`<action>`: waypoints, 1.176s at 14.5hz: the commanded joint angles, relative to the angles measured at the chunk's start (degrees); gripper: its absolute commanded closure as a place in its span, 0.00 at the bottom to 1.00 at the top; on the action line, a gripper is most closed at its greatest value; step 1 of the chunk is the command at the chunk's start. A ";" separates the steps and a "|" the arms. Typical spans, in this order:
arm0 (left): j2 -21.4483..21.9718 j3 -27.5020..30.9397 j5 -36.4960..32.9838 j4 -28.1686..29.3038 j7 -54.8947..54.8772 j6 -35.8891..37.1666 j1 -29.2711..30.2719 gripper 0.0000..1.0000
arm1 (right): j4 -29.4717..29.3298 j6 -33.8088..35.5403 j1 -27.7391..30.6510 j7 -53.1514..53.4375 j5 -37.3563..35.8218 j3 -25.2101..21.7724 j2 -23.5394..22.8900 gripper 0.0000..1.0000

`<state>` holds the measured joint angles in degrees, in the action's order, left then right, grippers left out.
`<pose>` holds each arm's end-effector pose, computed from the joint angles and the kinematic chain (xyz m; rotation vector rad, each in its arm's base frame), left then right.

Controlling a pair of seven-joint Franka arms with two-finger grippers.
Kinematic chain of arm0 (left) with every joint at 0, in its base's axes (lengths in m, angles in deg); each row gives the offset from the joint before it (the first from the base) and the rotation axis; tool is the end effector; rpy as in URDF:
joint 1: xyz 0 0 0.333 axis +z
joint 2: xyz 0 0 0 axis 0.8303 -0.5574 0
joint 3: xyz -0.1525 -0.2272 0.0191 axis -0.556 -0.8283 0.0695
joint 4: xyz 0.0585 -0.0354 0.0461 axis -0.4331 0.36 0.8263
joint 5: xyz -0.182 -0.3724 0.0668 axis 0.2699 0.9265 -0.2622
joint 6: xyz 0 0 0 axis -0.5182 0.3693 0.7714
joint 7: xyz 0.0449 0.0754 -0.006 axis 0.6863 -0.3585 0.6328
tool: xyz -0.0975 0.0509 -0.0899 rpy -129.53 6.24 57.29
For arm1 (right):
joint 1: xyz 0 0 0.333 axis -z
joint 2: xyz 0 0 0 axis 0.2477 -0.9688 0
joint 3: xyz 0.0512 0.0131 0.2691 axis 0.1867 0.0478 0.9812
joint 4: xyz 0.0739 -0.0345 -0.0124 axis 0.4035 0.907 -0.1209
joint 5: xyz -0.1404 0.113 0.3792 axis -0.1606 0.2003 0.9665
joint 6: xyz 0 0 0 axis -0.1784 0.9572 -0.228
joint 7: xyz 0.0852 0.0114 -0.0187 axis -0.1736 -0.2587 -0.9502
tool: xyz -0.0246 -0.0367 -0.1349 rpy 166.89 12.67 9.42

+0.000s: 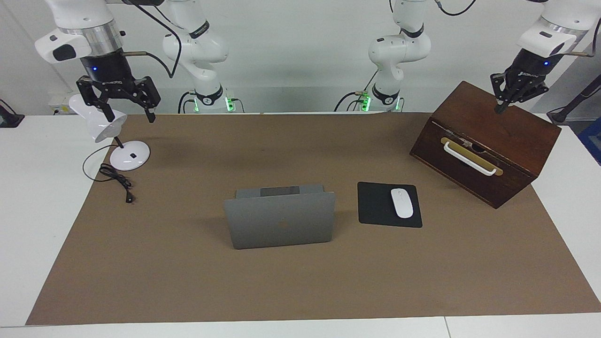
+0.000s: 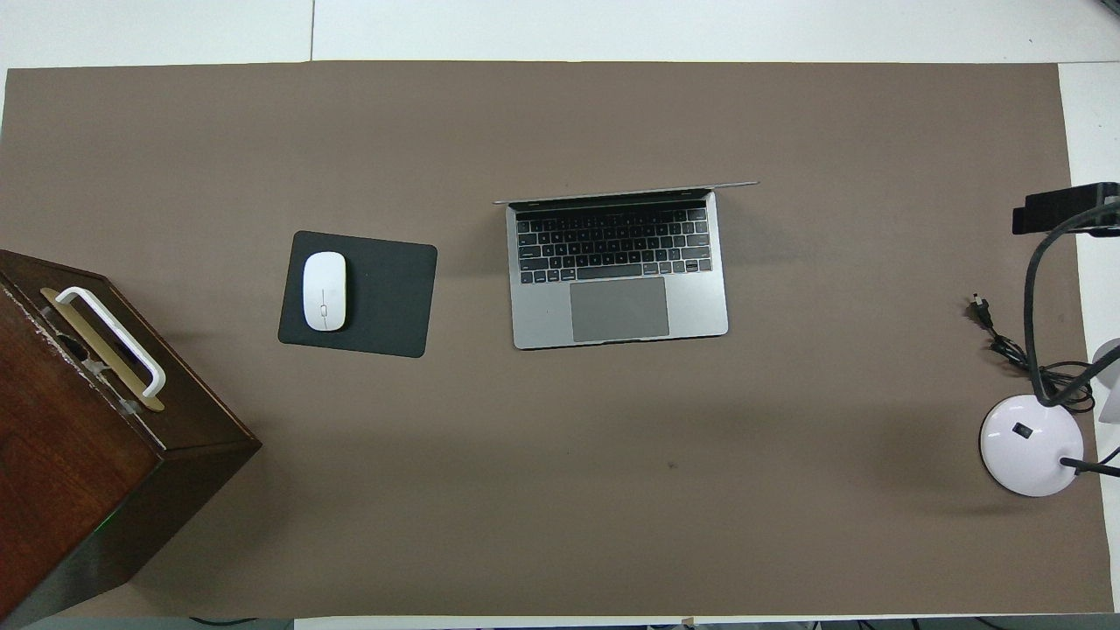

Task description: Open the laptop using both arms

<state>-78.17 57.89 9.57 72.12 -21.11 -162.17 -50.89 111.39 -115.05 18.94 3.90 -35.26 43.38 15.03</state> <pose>0.5448 0.0605 0.6017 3.0609 -0.4608 0.1715 0.5789 -0.0010 0.6013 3.1145 -0.0588 0.2700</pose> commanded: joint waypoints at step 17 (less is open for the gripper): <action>-1.07 3.92 -2.77 -1.82 9.75 3.74 -6.63 0.00 | 1.29 -0.21 -2.31 -0.70 0.81 -3.39 0.83 0.00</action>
<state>-78.05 59.37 8.54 70.64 -13.34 -159.44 -53.79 111.68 -115.05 16.90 3.90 -35.26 40.59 15.03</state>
